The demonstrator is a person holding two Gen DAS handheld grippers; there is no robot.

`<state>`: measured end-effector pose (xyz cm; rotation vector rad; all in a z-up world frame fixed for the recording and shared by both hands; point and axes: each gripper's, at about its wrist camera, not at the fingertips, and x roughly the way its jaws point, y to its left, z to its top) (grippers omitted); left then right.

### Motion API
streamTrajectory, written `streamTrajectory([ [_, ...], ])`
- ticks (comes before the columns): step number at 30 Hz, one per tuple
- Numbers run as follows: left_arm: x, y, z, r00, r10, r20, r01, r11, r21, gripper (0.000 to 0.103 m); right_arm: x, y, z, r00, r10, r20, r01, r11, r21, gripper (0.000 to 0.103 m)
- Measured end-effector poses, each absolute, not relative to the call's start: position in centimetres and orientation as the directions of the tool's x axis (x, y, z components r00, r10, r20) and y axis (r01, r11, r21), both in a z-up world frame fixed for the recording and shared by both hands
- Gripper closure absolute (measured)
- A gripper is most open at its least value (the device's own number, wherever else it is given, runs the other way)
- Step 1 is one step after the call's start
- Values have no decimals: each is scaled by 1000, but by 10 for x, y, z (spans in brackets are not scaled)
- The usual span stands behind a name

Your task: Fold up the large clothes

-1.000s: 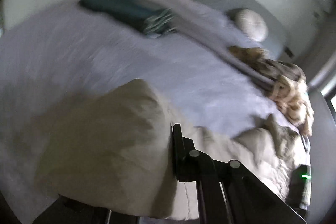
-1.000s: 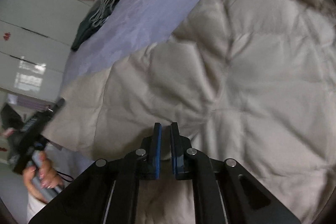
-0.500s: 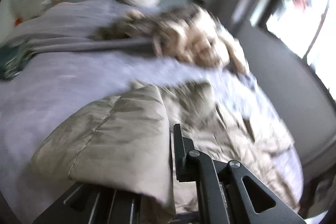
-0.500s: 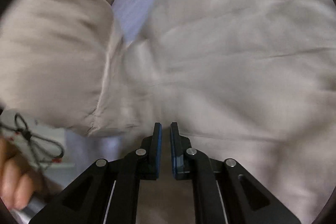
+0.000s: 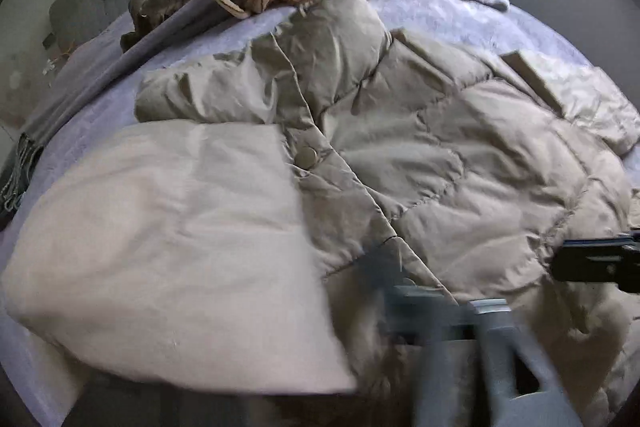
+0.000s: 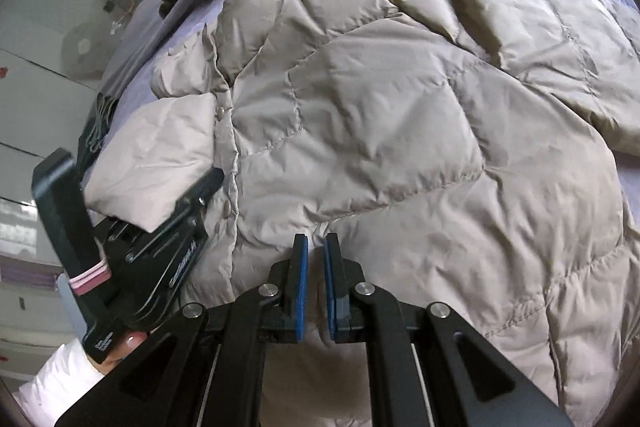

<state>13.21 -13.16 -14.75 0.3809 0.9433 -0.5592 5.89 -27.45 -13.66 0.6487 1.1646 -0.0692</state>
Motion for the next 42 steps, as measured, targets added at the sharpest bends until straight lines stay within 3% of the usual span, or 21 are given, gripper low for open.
streamTrajectory([
  [1,128,-126,-139,491,-288,-822,587,807,68,0,50,-284,-137,416,274,-867,370,820,437,94],
  [7,115,-67,-97,513,-347,-785,570,821,9,0,59,-269,-115,416,239,-878,287,881,376,91],
  [8,117,-52,-92,519,-347,-781,550,835,-6,0,65,-259,-108,417,224,-881,250,904,348,81],
  [9,119,-32,-87,530,-338,-778,513,858,-23,0,74,-246,-100,424,212,-881,207,924,322,60],
  [11,134,9,-86,515,-330,-791,434,896,-91,0,80,-224,-87,452,195,-870,120,954,276,30],
  [14,164,76,-105,467,-316,-826,237,945,-227,0,92,-174,-68,497,150,-854,-41,988,150,28],
  [17,189,126,-141,371,-408,-834,63,907,-416,1,104,-119,-67,520,79,-850,-176,984,-17,28],
  [18,196,139,-158,327,-470,-820,4,868,-496,8,107,-104,-70,518,63,-853,-212,976,-56,27],
  [20,199,145,-178,282,-513,-811,-51,836,-546,44,115,-81,-80,508,26,-861,-255,959,-122,27],
  [21,200,144,-188,258,-531,-807,-58,825,-562,67,121,-71,-86,511,0,-860,-267,950,-159,27],
  [23,197,140,-192,270,-508,-818,-51,841,-539,71,135,-51,-101,520,-70,-851,-284,926,-249,27],
  [25,194,131,-187,295,-462,-836,-8,874,-486,76,142,-43,-112,522,-119,-845,-298,903,-311,28],
  [26,193,131,-185,300,-450,-841,0,882,-471,76,146,-42,-115,531,-143,-835,-295,893,-340,38],
  [27,194,128,-184,304,-433,-848,9,892,-452,76,149,-45,-116,555,-167,-815,-276,887,-370,87],
  [28,194,125,-185,306,-417,-856,20,902,-432,76,150,-52,-113,564,-181,-806,-244,896,-372,95],
  [29,193,125,-185,309,-412,-857,30,905,-424,76,151,-63,-109,568,-185,-802,-197,916,-351,95],
  [34,197,122,-184,313,-391,-865,44,916,-398,76,132,-168,-100,516,-33,-856,97,995,20,95],
  [37,198,116,-186,317,-353,-880,63,934,-352,76,111,-213,-121,472,70,-879,228,953,198,95],
  [40,201,115,-187,314,-329,-890,62,943,-327,76,87,-259,-138,436,66,-897,398,880,258,95],
  [42,199,114,-182,334,-308,-891,57,950,-307,76,64,-296,-141,466,117,-877,508,777,373,95],
])
